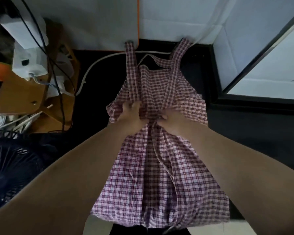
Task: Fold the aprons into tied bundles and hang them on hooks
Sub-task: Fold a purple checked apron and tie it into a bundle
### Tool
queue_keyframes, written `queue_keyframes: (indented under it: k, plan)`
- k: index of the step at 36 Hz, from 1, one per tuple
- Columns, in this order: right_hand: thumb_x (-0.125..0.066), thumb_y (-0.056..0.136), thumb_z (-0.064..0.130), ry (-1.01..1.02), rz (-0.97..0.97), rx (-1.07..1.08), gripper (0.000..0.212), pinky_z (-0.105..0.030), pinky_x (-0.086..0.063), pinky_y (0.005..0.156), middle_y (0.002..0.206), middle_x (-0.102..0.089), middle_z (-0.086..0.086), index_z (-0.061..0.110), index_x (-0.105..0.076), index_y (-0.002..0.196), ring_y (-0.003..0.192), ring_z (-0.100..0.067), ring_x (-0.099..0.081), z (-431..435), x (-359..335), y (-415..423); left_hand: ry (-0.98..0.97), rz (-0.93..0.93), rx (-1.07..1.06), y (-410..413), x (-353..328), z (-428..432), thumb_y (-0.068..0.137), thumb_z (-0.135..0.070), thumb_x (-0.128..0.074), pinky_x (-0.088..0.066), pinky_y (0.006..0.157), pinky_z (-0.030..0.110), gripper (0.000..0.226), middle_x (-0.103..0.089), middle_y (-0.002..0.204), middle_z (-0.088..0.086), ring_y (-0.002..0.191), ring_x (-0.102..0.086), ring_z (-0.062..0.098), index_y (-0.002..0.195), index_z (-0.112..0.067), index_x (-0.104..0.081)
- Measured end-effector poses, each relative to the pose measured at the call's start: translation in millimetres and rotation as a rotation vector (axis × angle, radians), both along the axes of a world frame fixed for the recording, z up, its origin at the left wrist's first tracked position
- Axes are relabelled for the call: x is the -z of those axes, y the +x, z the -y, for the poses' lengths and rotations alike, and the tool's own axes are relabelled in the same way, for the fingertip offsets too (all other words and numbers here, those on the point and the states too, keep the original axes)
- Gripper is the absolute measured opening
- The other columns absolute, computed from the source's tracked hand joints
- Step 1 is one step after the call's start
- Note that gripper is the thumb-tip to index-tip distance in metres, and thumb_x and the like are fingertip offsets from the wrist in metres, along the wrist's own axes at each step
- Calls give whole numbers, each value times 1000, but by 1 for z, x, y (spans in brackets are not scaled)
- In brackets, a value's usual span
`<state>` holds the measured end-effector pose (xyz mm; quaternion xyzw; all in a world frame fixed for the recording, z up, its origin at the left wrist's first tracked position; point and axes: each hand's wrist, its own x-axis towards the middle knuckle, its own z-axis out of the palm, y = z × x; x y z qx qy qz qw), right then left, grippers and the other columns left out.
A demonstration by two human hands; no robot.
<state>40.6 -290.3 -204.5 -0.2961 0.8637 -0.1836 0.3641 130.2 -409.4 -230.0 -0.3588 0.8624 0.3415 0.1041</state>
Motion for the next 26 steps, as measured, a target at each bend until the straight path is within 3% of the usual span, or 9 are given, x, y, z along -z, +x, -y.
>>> queue_keyframes:
  k: [3,5,9,13,16,19,22,24,26]
  plan:
    - [-45,99,26,12,41,0,44,-22,-43,81,136,-51,-6,23,-41,142,105,-21,-55,-10,12,6,23,51,94,23,9,-17,94,-30,-61,-47,95,33,87,29,155,-1,137,-34,29,152,-34,4]
    - [-48,98,28,3,44,-6,45,-17,-39,83,136,-48,0,27,-40,142,113,-20,-53,-19,14,10,-66,10,118,40,10,-27,94,-34,-58,-41,106,39,85,34,152,-2,143,-21,28,152,-35,5]
    - [-51,96,17,-5,33,-30,48,-28,-53,80,131,-52,-4,25,-40,142,94,-18,-59,-30,16,17,-435,101,116,65,6,-44,91,-59,-45,-22,111,44,72,-5,150,8,135,-17,30,150,-29,-16]
    - [-54,95,18,-2,30,-16,59,-30,-55,76,136,-49,-2,28,-28,147,92,-17,-61,-32,13,22,-281,290,141,75,8,-53,75,-79,-47,-31,107,43,97,-15,148,8,136,-23,29,149,-28,-10]
    - [-57,94,33,4,58,-2,57,-22,-49,64,141,-45,-1,27,-33,145,84,-14,-62,-34,8,24,-139,276,63,80,8,-54,82,-60,-60,-48,87,41,90,-27,145,10,126,-42,30,148,-24,-11]
    - [-53,88,57,3,86,-5,60,-21,-40,79,141,-45,0,24,-45,138,108,-15,-55,-32,6,25,139,82,-34,79,6,-50,91,-29,-58,-52,69,33,42,-61,114,3,92,-61,23,131,-23,-45]
    - [-50,84,66,7,183,53,69,-32,-43,95,136,-52,-4,15,-52,131,117,-22,-53,-28,6,29,524,9,-41,80,5,-50,95,-21,-56,-57,80,42,14,-69,91,1,84,-67,22,103,-27,-66]
    - [-51,88,60,29,176,54,61,-38,-49,91,121,-60,-9,9,-59,119,106,-26,-60,-25,8,31,503,-54,-122,86,3,-45,96,-25,-57,-58,76,42,14,-71,87,-2,81,-69,23,98,-32,-69]
    - [-54,92,48,19,172,81,46,-33,-52,72,98,-64,-2,8,-61,113,86,-20,-62,-21,12,31,241,-210,-297,93,0,-36,97,-28,-53,-56,60,34,18,-71,87,-4,75,-68,23,105,-32,-69]
